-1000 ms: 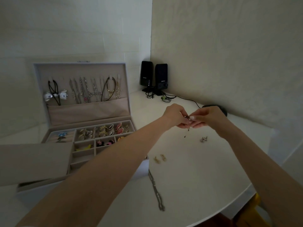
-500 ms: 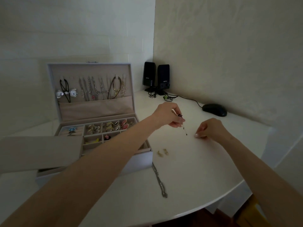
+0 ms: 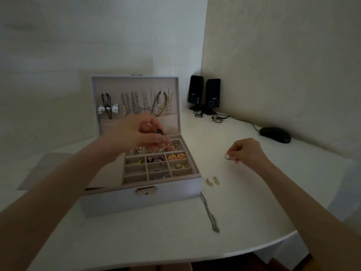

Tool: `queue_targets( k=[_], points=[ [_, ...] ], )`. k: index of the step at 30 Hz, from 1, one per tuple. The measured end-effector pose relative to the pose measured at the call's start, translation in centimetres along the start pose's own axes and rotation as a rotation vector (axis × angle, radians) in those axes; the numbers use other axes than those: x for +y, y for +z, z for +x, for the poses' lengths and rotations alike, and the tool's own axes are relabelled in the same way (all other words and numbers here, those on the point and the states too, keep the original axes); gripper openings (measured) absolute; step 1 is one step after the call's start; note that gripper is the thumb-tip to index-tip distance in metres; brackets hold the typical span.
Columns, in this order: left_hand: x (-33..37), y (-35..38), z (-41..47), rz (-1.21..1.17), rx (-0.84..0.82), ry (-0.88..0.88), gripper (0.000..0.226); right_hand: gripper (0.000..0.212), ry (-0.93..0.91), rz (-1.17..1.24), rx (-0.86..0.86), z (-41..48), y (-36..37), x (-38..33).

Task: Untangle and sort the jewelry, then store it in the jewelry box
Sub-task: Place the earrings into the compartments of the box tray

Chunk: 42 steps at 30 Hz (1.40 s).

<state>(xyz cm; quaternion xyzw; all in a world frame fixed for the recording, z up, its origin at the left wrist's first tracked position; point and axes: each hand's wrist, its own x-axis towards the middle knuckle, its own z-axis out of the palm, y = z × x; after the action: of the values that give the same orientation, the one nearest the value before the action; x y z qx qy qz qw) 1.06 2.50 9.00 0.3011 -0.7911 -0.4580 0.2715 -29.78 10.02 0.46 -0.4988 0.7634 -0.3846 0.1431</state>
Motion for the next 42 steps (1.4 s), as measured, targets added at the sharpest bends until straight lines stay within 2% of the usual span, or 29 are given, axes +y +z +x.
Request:
queue_targets(
  k=[5, 10, 15, 19, 23, 30, 32, 37, 42],
  points=[
    [-1.7, -2.2, -2.1, -0.007, -0.022, -0.075, 0.008, 0.004, -0.112, 0.085, -0.006, -1.2, 0.9, -5.8],
    [-3.0, -3.3, -2.3, 0.023, 0.041, -0.102, 0.004, 0.008, -0.183, 0.148, -0.104, -3.2, 2.8, -11.2],
    [-4.4, -3.3, -1.8, 0.215, 0.047, -0.112, 0.012, 0.012, -0.212, 0.244, -0.241, -5.8, 6.1, -14.8],
    [-5.2, -2.5, -1.4, 0.458, 0.009, -0.031, 0.019, 0.013, -0.283, 0.142, -0.287, -7.3, 9.5, -15.9],
    [-5.6, -2.4, -1.3, 0.515, 0.044, -0.032, 0.009, 0.012, -0.299, 0.177, -0.336, -7.8, 10.8, -16.1],
    [-5.4, -2.4, -1.8, 0.417, 0.020, -0.076, 0.017, 0.003, -0.219, 0.254, -0.199, -6.3, 9.9, -15.7],
    [-5.3, -2.3, -2.0, 0.449, 0.008, -0.065, 0.015, 0.008, -0.226, 0.218, -0.209, -6.1, 9.8, -15.5],
    [-5.3, -2.7, -2.6, 0.647, -0.005, -0.016, 0.011, 0.032, -0.347, -0.053, -0.304, -6.0, 10.4, -15.2],
    [-5.5, -2.8, -3.2, 0.637, 0.029, 0.008, 0.006, 0.044, -0.464, -0.243, -0.383, -6.4, 10.8, -15.7]
  ],
)
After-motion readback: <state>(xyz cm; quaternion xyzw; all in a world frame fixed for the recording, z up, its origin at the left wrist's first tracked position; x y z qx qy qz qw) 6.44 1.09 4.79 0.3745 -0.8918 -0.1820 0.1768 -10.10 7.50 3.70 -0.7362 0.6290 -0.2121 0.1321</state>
